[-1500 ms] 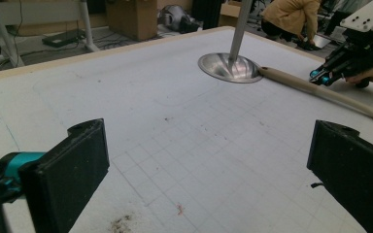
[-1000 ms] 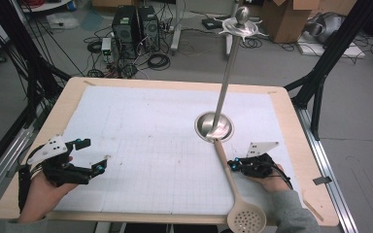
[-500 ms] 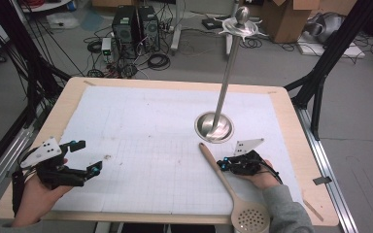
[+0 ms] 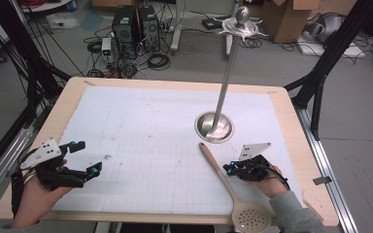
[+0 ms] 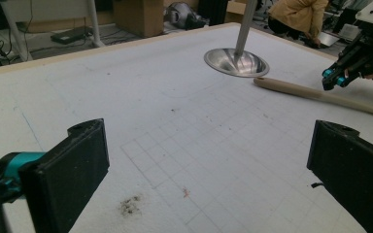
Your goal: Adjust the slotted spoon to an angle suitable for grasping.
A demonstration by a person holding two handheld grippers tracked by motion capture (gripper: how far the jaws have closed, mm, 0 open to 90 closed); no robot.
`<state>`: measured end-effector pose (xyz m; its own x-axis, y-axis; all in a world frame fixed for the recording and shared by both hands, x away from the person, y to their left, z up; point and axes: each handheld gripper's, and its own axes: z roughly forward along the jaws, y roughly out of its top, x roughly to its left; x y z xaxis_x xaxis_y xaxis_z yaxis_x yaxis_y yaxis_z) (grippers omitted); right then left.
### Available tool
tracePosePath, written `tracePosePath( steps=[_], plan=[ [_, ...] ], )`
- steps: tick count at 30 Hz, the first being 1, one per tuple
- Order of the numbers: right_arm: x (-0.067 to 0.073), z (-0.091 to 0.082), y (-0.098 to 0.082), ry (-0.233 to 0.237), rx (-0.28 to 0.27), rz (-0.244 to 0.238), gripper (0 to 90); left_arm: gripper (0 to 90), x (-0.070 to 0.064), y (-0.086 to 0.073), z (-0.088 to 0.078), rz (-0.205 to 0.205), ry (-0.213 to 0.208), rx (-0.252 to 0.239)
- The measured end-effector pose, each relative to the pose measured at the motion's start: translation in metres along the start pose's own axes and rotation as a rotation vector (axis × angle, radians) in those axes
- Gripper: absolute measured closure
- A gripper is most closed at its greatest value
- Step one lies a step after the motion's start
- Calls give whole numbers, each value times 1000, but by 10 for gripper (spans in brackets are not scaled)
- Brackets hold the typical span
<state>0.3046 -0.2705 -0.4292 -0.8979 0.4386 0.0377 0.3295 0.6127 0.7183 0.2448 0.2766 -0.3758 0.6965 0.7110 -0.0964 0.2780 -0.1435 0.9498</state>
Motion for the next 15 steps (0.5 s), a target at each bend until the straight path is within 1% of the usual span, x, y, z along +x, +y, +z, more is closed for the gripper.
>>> tracePosePath(
  steps=[1,3,4,6,7,11,12,14,15],
  plan=[
    [3,1,0,6,3,15,900,19,0,0,0,2,0,2],
    [6,2,-1,11,6,10,900,19,1,-1,0,-1,0,3],
    [7,2,-1,5,10,11,900,19,2,-1,0,0,1,4],
    [7,3,-1,2,11,18,900,19,2,-1,0,-2,0,3],
    [7,5,-1,11,7,26,900,19,2,-1,0,-6,1,-1],
    [6,7,1,21,-6,30,900,19,2,-1,-2,-2,0,-3],
    [5,8,1,29,-4,24,900,19,2,-1,-2,-2,0,-3],
    [5,8,2,30,3,19,900,19,2,-1,-2,-5,2,-1],
    [5,11,5,33,20,6,900,19,2,-1,-1,-3,1,4]
  ],
)
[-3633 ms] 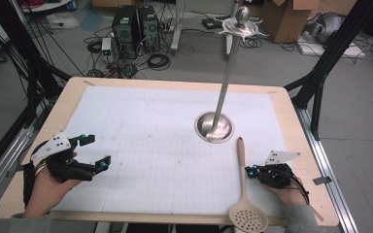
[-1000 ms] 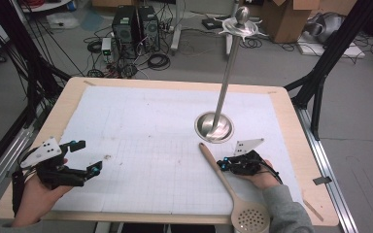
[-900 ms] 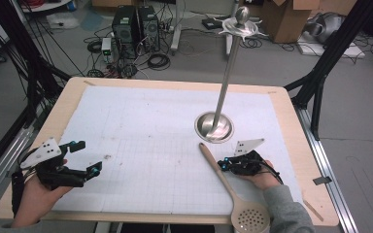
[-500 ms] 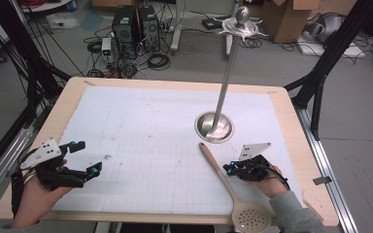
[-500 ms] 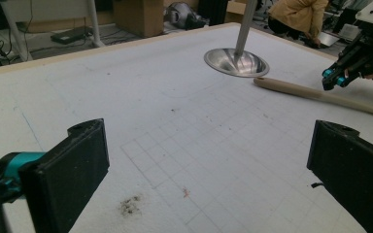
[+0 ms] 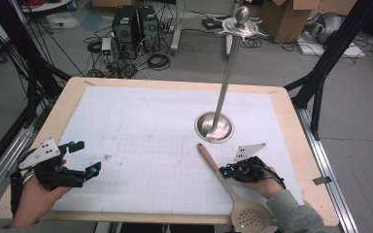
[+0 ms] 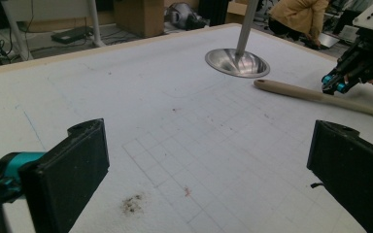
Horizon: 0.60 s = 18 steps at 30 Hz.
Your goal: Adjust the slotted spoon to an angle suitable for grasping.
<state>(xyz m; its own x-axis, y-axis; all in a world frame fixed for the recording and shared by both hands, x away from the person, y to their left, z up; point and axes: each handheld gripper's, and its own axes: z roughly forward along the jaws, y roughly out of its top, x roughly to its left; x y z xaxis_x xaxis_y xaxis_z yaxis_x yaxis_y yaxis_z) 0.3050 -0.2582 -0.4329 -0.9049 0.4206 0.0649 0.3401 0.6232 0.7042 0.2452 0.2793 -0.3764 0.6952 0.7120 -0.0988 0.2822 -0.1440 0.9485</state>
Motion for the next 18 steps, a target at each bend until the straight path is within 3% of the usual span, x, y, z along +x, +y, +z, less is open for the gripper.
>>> tracePosePath(
  steps=[10,15,18],
  plan=[
    [-5,22,18,28,44,-52,900,19,1,-1,-1,-6,2,-2],
    [-6,22,21,27,55,-63,900,19,1,-1,-3,-4,3,-5],
    [-6,9,19,4,18,-37,900,19,1,-1,-4,-6,6,-8]
  ],
)
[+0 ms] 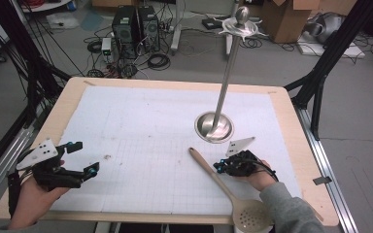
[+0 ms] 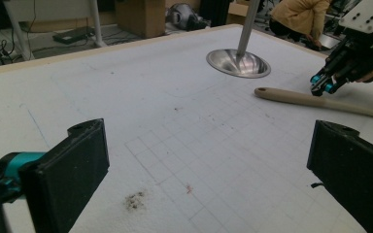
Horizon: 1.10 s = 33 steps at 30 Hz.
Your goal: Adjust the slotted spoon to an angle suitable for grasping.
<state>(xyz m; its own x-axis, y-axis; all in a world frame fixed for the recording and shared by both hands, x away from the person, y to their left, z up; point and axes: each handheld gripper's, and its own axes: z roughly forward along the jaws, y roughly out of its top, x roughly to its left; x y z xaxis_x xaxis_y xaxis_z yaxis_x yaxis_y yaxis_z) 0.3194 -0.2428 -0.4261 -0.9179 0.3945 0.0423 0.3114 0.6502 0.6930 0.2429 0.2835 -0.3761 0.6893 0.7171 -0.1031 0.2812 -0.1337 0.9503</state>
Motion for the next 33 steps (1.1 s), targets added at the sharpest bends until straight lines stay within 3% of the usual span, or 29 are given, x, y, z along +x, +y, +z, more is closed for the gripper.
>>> tracePosePath(
  steps=[5,7,15,23,25,30,33],
  plan=[
    [11,-17,0,6,-9,2,900,19,-1,-1,1,-1,1,8],
    [25,-22,-2,20,24,-10,900,19,-2,-1,3,2,1,13],
    [51,-25,-7,75,105,-52,900,19,-3,0,7,8,-8,14],
    [60,-21,-11,97,176,-79,900,19,-4,2,10,9,-16,16],
    [63,-18,-15,105,224,-101,900,19,-4,2,10,12,-18,15],
    [61,-20,-16,108,237,-130,900,19,-4,1,10,5,-16,18],
    [58,-21,-18,108,238,-123,900,19,-4,1,10,7,-17,18]
  ],
)
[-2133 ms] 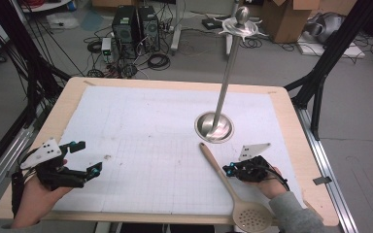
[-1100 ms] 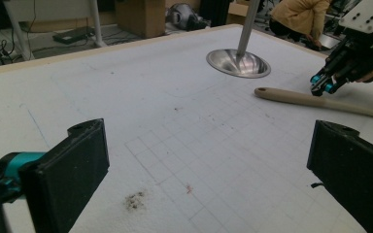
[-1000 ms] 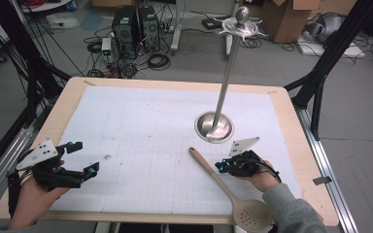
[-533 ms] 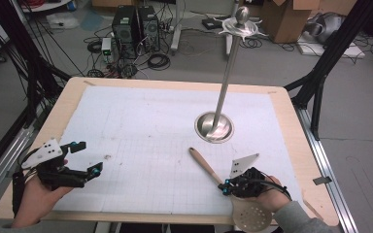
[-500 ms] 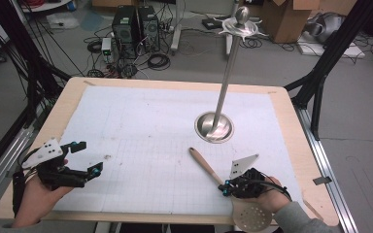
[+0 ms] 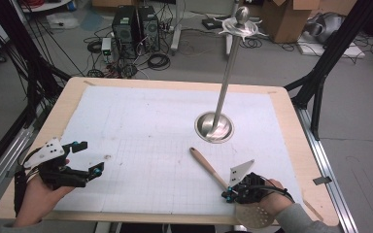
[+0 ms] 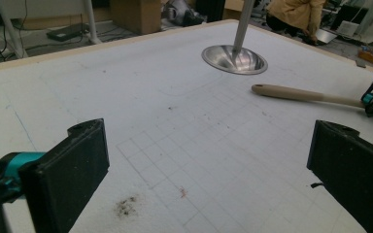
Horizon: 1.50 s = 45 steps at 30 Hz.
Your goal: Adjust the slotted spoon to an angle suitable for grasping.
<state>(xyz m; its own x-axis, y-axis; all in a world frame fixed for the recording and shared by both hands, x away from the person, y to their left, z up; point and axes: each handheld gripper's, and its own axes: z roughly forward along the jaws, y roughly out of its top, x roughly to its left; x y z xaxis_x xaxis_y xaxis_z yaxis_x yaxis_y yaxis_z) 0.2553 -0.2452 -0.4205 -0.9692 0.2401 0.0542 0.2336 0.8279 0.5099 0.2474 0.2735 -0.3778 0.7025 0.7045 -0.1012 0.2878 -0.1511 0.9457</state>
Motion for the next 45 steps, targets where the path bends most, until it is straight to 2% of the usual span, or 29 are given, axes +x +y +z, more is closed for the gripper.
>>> tracePosePath(
  steps=[10,11,15,17,18,19,21,22,24,25,26,27,32,35,39,45],
  plan=[
    [-23,-11,-14,-24,8,0,900,19,0,-1,1,0,-1,3],
    [-28,-12,-16,-25,5,-14,900,19,0,-1,1,0,-1,5],
    [-31,-14,-16,-25,8,-21,900,19,1,-1,1,2,-3,6],
    [-30,-14,-14,-31,-8,-20,900,19,1,-1,1,1,-3,5],
    [-28,-20,-9,-42,-80,-6,900,19,1,-1,1,-1,-1,5],
    [-28,-20,-9,-42,-80,-6,900,19,1,-1,1,-1,0,6],
    [-30,-27,1,-103,-149,44,900,19,1,-1,1,-4,0,7],
    [-30,-27,1,-103,-149,44,900,19,1,-1,1,-4,0,7],
    [-32,-27,7,-130,-168,85,900,19,0,-1,1,-2,-2,5],
    [-36,-23,10,-166,-162,123,900,19,0,0,1,1,-6,4],
    [-36,-23,10,-166,-162,123,900,19,0,0,1,1,-6,4],
    [-40,-18,12,-195,-152,145,900,19,0,0,1,1,-7,4],
    [-52,-7,13,-225,-117,162,900,19,1,0,0,-1,-4,0],
    [-57,-6,13,-238,-116,176,900,19,2,0,-1,-2,-1,1],
    [-60,-3,9,-236,-100,193,900,19,1,-1,-3,-3,2,-3],
    [-60,-1,11,-214,-105,154,900,19,1,-1,-1,1,-1,3]
  ],
)
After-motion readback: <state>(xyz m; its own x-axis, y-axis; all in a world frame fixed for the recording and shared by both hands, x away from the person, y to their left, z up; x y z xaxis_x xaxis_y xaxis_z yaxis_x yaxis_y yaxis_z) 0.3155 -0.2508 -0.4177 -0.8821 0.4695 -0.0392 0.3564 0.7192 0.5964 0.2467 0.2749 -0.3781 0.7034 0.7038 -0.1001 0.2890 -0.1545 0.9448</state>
